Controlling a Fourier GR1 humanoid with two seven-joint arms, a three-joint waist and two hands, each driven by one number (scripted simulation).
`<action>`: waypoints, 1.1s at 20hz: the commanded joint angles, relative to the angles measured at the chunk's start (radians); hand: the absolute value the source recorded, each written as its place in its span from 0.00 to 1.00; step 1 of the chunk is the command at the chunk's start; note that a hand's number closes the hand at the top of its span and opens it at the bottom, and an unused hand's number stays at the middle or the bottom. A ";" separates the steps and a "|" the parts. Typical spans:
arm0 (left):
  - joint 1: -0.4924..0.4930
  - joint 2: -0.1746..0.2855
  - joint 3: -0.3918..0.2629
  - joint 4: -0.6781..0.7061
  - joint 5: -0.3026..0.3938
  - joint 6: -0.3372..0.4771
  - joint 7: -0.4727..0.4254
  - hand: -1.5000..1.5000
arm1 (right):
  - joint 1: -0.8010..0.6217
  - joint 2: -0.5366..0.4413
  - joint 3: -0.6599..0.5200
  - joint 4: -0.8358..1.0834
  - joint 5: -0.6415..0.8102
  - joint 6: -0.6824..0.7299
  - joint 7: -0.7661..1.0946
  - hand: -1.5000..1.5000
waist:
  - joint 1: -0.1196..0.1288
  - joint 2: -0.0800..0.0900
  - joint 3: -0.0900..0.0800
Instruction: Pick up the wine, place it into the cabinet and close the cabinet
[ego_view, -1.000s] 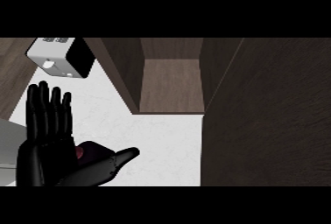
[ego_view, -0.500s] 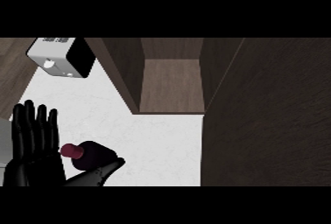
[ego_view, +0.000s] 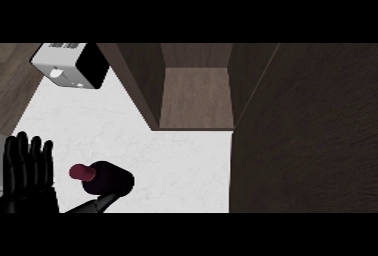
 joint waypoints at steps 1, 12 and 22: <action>0.024 -0.006 0.033 0.047 0.041 -0.030 -0.041 0.00 | 0.022 0.002 -0.001 -0.052 -0.012 0.009 0.028 0.00 | -0.002 0.000 0.000; 0.173 -0.035 0.096 0.215 0.164 -0.166 -0.297 0.00 | 0.035 0.040 0.034 -0.016 0.044 0.035 -0.040 0.00 | 0.000 0.000 0.000; 0.101 -0.030 0.181 0.393 0.201 -0.239 -0.372 0.00 | -0.070 0.020 0.009 -0.014 0.019 -0.014 0.061 0.00 | 0.000 0.001 0.000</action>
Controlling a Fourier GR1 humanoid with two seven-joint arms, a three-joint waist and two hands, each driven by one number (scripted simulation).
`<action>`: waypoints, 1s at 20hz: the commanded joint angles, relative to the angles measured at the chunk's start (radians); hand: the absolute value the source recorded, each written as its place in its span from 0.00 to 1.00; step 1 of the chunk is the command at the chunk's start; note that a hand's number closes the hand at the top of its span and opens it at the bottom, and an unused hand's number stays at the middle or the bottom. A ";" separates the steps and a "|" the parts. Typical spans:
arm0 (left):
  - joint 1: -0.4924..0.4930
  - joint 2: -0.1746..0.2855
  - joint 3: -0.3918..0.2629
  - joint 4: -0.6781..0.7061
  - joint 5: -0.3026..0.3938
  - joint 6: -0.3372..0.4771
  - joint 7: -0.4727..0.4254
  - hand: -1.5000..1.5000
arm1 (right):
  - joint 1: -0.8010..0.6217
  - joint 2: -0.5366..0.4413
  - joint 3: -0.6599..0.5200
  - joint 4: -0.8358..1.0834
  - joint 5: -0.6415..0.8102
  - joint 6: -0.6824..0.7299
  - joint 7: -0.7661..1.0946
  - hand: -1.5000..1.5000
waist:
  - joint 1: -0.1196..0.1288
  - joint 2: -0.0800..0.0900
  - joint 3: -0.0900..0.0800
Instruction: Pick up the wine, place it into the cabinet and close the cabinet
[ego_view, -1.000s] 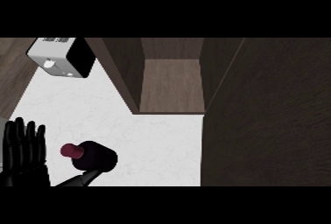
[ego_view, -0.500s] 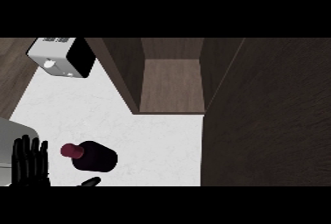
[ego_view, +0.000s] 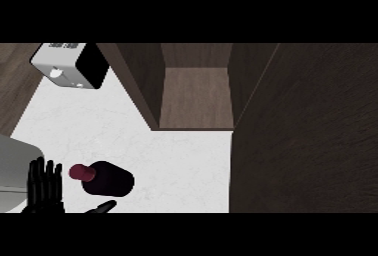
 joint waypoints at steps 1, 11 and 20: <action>0.030 0.062 0.066 -0.017 0.067 -0.085 0.014 0.00 | 0.074 -0.027 -0.043 -0.077 -0.065 0.038 0.024 0.00 | -0.002 -0.001 0.000; -0.062 -0.016 0.052 0.267 0.052 -0.116 -0.155 0.00 | 0.001 -0.006 -0.002 -0.064 -0.016 -0.002 0.062 0.00 | -0.001 0.000 0.000; -0.175 -0.011 0.122 0.554 0.079 -0.197 -0.298 0.00 | 0.035 -0.009 -0.052 -0.040 -0.029 0.040 -0.009 0.00 | -0.004 0.000 0.000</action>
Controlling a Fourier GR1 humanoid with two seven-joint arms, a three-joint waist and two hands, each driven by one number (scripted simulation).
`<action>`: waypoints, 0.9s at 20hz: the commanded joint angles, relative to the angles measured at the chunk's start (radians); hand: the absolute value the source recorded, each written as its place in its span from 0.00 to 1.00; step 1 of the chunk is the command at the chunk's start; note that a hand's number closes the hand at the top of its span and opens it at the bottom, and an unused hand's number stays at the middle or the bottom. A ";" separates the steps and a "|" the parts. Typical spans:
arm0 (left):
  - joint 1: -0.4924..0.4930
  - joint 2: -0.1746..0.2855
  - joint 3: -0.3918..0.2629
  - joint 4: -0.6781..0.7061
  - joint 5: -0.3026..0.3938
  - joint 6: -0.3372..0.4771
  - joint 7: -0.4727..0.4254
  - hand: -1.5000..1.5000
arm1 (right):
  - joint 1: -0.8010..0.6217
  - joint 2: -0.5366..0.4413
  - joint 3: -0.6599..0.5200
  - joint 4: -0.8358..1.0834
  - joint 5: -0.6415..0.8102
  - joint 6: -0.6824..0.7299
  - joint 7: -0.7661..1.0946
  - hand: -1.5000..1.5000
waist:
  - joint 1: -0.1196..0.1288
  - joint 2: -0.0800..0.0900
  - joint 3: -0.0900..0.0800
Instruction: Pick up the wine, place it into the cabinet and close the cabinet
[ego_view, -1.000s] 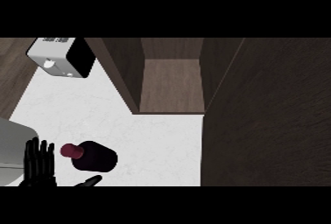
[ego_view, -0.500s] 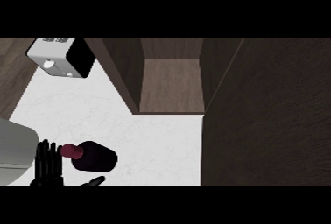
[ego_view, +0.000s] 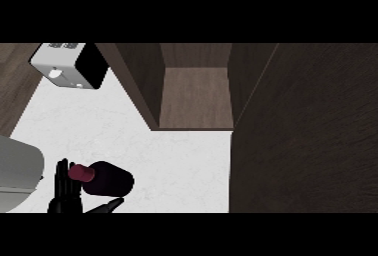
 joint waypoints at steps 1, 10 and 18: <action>-0.088 -0.003 0.022 0.109 0.001 -0.002 -0.009 0.00 | 0.096 0.013 0.011 -0.069 -0.006 0.039 -0.024 0.00 | -0.003 0.000 0.000; -0.179 -0.025 0.004 0.330 0.076 -0.010 -0.180 0.00 | 0.028 0.007 -0.010 0.028 0.020 0.036 -0.044 0.00 | -0.001 0.000 0.000; -0.215 -0.025 0.068 0.500 0.109 -0.198 -0.301 0.00 | 0.041 0.002 0.010 -0.077 0.011 0.023 0.029 0.00 | -0.003 0.000 0.000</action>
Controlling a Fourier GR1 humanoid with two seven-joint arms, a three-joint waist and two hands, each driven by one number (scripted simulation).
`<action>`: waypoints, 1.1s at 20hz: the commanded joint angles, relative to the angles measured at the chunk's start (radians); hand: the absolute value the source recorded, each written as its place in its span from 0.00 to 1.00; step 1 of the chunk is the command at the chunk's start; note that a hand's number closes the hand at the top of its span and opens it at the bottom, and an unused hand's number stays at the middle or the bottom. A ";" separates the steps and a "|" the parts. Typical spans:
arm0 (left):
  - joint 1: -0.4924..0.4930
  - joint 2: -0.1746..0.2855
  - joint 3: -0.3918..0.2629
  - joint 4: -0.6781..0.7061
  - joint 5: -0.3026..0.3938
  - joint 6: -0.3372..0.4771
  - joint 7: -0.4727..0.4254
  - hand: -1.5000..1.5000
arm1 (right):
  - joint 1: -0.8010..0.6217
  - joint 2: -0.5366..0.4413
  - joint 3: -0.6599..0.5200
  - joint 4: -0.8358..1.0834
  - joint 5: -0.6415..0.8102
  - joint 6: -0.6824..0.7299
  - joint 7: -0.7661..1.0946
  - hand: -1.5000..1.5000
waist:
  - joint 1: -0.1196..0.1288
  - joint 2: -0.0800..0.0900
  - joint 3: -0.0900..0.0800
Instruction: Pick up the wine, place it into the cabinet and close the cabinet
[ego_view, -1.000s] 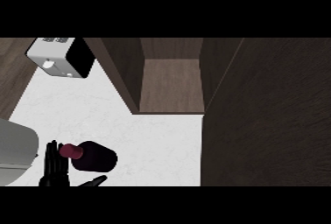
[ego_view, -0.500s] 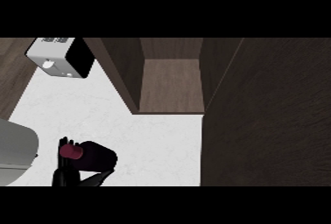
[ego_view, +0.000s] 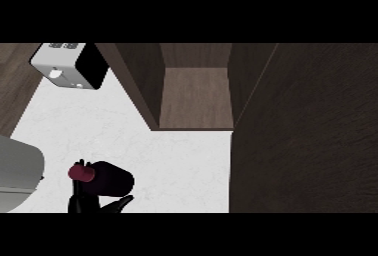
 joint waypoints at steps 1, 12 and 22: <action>-0.093 -0.002 0.027 0.122 0.011 -0.027 -0.048 0.00 | 0.016 0.017 0.021 -0.020 0.024 -0.002 -0.003 0.00 | -0.002 0.001 -0.002; -0.139 0.029 0.039 0.175 0.046 -0.094 -0.023 1.00 | -0.001 0.031 0.034 0.009 0.037 -0.009 -0.005 0.00 | -0.004 0.002 -0.002; -0.062 0.054 -0.046 0.151 -0.025 -0.150 -0.076 1.00 | -0.061 0.008 0.016 0.006 0.016 -0.041 0.071 0.00 | 0.002 0.002 -0.002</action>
